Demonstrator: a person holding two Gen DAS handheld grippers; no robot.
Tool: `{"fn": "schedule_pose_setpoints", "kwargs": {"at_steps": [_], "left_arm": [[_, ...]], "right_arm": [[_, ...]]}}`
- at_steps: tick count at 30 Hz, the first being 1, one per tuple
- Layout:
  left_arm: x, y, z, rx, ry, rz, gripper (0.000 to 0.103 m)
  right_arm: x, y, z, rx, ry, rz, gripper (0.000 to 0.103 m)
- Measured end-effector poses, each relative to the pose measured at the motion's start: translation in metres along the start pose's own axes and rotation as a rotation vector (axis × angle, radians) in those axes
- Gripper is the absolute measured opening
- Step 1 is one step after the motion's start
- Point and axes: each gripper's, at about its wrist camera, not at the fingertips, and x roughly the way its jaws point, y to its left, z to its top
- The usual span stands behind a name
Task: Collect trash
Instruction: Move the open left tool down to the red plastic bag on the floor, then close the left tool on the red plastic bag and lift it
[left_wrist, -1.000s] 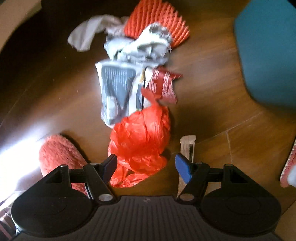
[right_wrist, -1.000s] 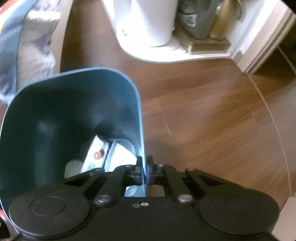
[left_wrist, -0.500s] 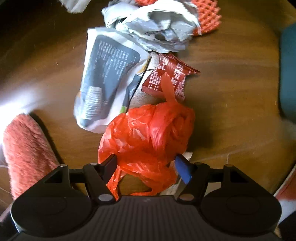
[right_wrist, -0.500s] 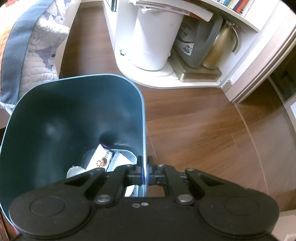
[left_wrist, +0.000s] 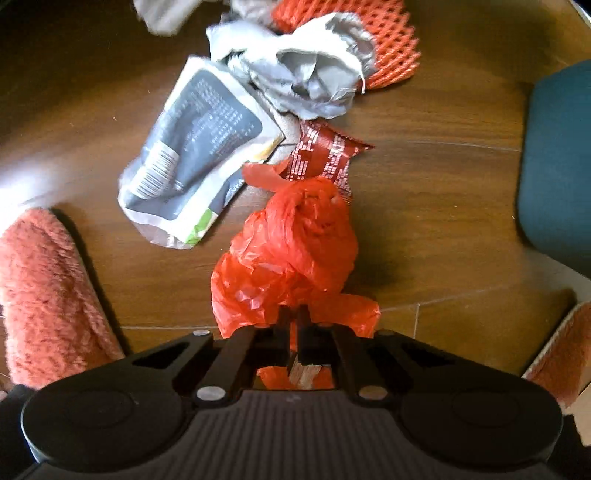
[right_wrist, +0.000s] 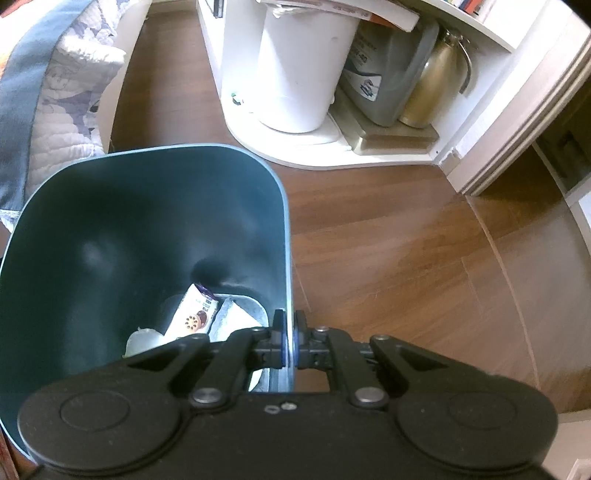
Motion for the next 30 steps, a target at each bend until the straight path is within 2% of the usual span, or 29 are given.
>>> {"fn": "schedule_pose_setpoints", "kwargs": {"at_steps": [10, 12, 15, 17, 18, 19, 20, 21, 25, 30], "left_arm": [[-0.062, -0.019, -0.012, 0.118, -0.089, 0.019, 0.002], [-0.066, -0.026, -0.010, 0.156, -0.085, 0.011, 0.003], [-0.063, -0.034, -0.010, 0.212, -0.092, 0.052, 0.007], [-0.057, -0.038, -0.011, 0.264, -0.101, 0.092, 0.022], [-0.054, -0.041, -0.011, 0.292, -0.106, 0.118, 0.044], [-0.052, -0.044, -0.012, 0.320, -0.113, 0.144, 0.074], [-0.049, -0.048, -0.015, 0.351, -0.126, 0.158, 0.084], [-0.048, -0.051, -0.017, 0.386, -0.142, 0.163, 0.088], [-0.027, -0.063, -0.016, 0.484, -0.146, 0.201, 0.088], [0.006, -0.058, 0.002, 0.432, -0.100, 0.217, 0.088]], "right_arm": [[0.003, -0.002, -0.002, 0.022, 0.002, 0.017, 0.003], [0.003, -0.004, -0.002, 0.029, 0.005, 0.026, 0.003], [0.004, -0.006, -0.003, 0.029, 0.013, 0.028, 0.003], [0.004, -0.007, -0.003, 0.030, 0.021, 0.033, 0.003], [0.005, -0.007, -0.002, 0.032, 0.024, 0.035, 0.003], [0.006, -0.008, -0.001, 0.033, 0.027, 0.037, 0.003], [0.006, -0.008, 0.000, 0.031, 0.029, 0.040, 0.003], [0.007, -0.008, 0.001, 0.027, 0.030, 0.041, 0.003], [0.007, -0.008, 0.001, 0.017, 0.031, 0.044, 0.003], [0.007, -0.007, 0.000, 0.004, 0.033, 0.041, 0.003]]}}
